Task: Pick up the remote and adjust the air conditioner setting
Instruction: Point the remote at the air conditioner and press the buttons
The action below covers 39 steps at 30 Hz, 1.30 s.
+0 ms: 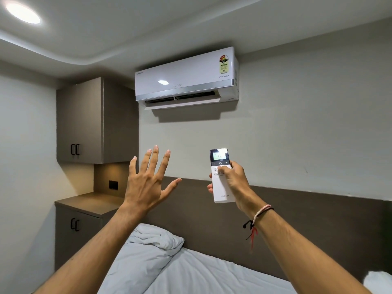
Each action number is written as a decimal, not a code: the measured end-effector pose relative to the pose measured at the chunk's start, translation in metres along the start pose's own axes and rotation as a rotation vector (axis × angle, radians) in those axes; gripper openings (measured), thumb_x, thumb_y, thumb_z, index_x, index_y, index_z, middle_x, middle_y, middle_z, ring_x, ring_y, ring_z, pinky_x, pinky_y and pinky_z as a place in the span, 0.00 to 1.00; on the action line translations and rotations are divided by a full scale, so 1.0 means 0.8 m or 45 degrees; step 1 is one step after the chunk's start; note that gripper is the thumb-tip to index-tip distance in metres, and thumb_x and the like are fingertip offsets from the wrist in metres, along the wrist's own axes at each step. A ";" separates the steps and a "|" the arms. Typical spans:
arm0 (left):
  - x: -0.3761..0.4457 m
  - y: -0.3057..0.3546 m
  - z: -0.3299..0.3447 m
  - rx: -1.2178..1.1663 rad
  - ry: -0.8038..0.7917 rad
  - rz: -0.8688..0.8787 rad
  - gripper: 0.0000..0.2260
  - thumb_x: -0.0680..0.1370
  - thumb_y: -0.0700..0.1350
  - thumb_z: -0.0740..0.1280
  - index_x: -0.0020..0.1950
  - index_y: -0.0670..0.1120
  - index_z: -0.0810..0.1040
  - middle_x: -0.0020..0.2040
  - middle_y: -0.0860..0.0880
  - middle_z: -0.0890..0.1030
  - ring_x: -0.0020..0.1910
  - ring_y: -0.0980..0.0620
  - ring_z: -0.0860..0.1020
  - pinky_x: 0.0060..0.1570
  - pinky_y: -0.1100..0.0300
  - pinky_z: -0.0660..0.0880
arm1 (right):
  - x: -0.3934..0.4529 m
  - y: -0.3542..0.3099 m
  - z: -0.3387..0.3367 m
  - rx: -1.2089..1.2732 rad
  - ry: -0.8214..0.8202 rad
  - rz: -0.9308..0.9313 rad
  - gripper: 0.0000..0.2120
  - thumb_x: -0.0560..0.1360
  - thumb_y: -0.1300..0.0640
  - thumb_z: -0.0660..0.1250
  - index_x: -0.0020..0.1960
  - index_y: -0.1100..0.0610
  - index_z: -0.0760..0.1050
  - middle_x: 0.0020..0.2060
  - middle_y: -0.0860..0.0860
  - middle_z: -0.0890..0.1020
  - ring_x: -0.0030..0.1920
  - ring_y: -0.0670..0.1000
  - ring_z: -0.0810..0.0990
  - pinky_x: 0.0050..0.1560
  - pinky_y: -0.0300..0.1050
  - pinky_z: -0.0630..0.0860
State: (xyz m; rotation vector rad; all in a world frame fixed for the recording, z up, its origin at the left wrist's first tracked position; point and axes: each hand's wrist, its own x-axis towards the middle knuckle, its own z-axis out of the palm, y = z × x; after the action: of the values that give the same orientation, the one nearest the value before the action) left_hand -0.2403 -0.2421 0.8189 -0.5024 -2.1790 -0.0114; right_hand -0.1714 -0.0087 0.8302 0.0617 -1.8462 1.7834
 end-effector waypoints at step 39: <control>-0.008 0.001 0.017 0.014 -0.019 -0.011 0.42 0.76 0.72 0.41 0.84 0.50 0.56 0.83 0.39 0.60 0.81 0.40 0.63 0.75 0.31 0.62 | -0.001 0.014 -0.001 0.043 0.068 0.162 0.13 0.85 0.52 0.54 0.62 0.61 0.67 0.42 0.63 0.86 0.30 0.62 0.85 0.29 0.49 0.82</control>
State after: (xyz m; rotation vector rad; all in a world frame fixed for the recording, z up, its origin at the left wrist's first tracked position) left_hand -0.2475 -0.2408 0.8055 -0.4884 -2.1949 -0.0002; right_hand -0.1747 -0.0068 0.8196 -0.0920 -1.8179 1.8836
